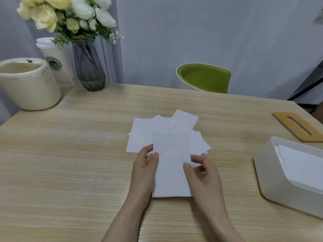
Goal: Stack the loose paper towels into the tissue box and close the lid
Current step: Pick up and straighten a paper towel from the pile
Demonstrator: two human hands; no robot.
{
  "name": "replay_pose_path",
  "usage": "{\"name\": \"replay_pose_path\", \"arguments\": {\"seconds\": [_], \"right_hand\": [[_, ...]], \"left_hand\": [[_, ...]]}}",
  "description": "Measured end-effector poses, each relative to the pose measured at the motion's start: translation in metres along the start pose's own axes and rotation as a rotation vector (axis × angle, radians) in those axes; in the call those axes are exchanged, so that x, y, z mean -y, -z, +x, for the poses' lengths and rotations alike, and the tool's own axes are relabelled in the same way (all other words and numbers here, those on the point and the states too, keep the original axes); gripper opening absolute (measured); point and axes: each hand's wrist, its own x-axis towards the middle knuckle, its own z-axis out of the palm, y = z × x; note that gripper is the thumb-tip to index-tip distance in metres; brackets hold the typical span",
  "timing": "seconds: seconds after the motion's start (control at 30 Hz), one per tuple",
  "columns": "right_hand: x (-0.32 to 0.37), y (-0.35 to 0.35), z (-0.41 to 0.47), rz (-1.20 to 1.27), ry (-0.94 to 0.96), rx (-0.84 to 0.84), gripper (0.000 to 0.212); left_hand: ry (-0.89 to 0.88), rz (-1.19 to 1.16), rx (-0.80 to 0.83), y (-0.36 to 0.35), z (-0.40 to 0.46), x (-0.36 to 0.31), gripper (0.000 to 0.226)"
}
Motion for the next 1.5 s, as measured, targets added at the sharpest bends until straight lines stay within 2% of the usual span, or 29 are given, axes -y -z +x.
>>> {"name": "replay_pose_path", "arguments": {"seconds": [0.13, 0.3, 0.4, 0.73, 0.83, 0.97, 1.07, 1.17, 1.3, 1.5], "right_hand": [[0.0, -0.002, 0.002, 0.14, -0.121, 0.111, 0.022], [0.001, -0.007, 0.005, 0.13, -0.121, 0.079, 0.022], [0.001, -0.008, 0.008, 0.139, -0.119, 0.062, 0.021], [0.003, -0.009, 0.031, 0.103, -0.062, 0.121, 0.019], [0.001, -0.007, 0.049, -0.031, -0.029, 0.09, 0.018], [-0.006, -0.005, 0.075, -0.47, 0.166, -0.007, 0.023], [-0.012, -0.005, 0.096, -0.72, 0.252, 0.041, 0.035], [-0.016, -0.007, 0.113, -0.92, 0.285, 0.081, 0.034], [-0.017, -0.007, 0.122, -1.04, 0.41, 0.016, 0.017], [-0.013, -0.002, 0.117, -1.036, 0.516, -0.015, 0.006]], "left_hand": [[-0.004, 0.022, -0.049, -0.001, 0.0, 0.0, 0.02], [0.014, 0.044, -0.021, -0.001, -0.003, -0.002, 0.016], [0.016, 0.098, -0.007, -0.001, -0.004, -0.004, 0.024], [-0.038, 0.18, -0.083, 0.012, 0.019, -0.025, 0.019], [-0.045, 0.139, -0.126, 0.022, 0.029, -0.025, 0.023], [-0.031, 0.093, -0.158, 0.03, 0.034, -0.017, 0.024], [-0.036, 0.084, -0.158, 0.032, 0.036, -0.014, 0.024], [-0.039, 0.057, -0.169, 0.033, 0.038, -0.012, 0.024], [-0.037, 0.046, -0.168, 0.031, 0.038, -0.013, 0.024], [-0.044, 0.037, -0.164, 0.031, 0.037, -0.014, 0.022]]}}
